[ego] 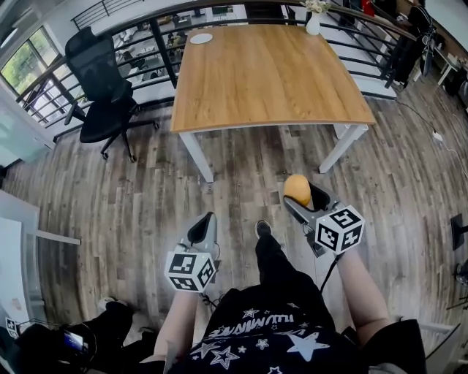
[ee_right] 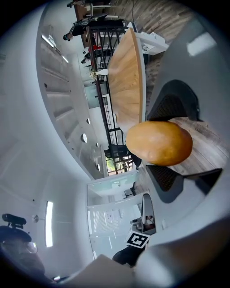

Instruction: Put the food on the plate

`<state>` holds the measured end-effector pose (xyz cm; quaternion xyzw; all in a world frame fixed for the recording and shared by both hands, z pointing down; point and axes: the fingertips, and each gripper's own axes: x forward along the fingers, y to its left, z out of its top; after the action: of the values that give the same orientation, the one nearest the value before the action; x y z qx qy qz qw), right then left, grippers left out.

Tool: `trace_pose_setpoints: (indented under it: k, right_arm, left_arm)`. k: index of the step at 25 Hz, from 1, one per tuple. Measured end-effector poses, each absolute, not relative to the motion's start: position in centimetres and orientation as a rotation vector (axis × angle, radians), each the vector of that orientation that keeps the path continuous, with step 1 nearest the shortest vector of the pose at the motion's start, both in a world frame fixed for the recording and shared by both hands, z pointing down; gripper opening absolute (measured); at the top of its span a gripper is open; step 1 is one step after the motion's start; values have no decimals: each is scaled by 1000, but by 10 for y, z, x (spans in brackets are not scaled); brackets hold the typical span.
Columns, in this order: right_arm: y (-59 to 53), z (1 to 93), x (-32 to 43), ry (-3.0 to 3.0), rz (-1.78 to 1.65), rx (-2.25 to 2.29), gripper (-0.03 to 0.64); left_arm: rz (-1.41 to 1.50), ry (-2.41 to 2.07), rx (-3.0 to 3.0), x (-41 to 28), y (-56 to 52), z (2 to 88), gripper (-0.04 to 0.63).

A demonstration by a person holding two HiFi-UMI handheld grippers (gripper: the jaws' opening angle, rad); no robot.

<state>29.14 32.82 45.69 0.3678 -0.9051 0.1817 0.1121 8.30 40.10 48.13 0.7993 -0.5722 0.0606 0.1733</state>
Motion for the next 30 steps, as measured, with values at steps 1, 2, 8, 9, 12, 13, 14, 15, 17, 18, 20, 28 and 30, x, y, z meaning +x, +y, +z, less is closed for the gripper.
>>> trace_pose_setpoints:
  k: [1,2,8,9,12,13,14,15,17,18,20,28,30]
  right_arm:
    - [317,457,285,-2663,537,1057,313]
    - [304,458,278,-2670,539,1035,313]
    - [209,464,251,-2705,554,953,313]
    - [193,462,248,-2711,555,934,313]
    - [147,452,241,-2734,552,886,313]
    - [132,449,240,-2742,553,877,313]
    - [119,447,240,-2749,556,869,313]
    - [106,446,240,-2755,560,860,313]
    - [85,446,240,-2766,566,837,313]
    - [75,448,239,-2770,569,826,313]
    - [57,453,238,-2775,582,813,313]
    - [13,468,226,-2774,633,758,313]
    - [6,470,218,-2774,637,735,313]
  left_arm:
    - [176,-1640,2251,78,395,481,2]
    - [180,-1658,2237,72,388,482,2]
    - [190,-1767,2156,46,310,484,2]
    - [189,-1779,2148,45,296,481,2]
    - [195,-1816,2125,43,256,471,2]
    - [196,-1828,2113,43,244,469,2]
    - [195,-1837,2103,44,232,468,2]
    - [194,-1842,2099,47,222,467,2]
    - [204,-1842,2105,54,202,466,2]
    - [214,-1844,2110,56,193,466,2]
    - [227,-1856,2100,56,176,468,2]
    - [231,-1898,2033,43,143,475,2]
    - [224,-1917,2002,32,142,476,2]
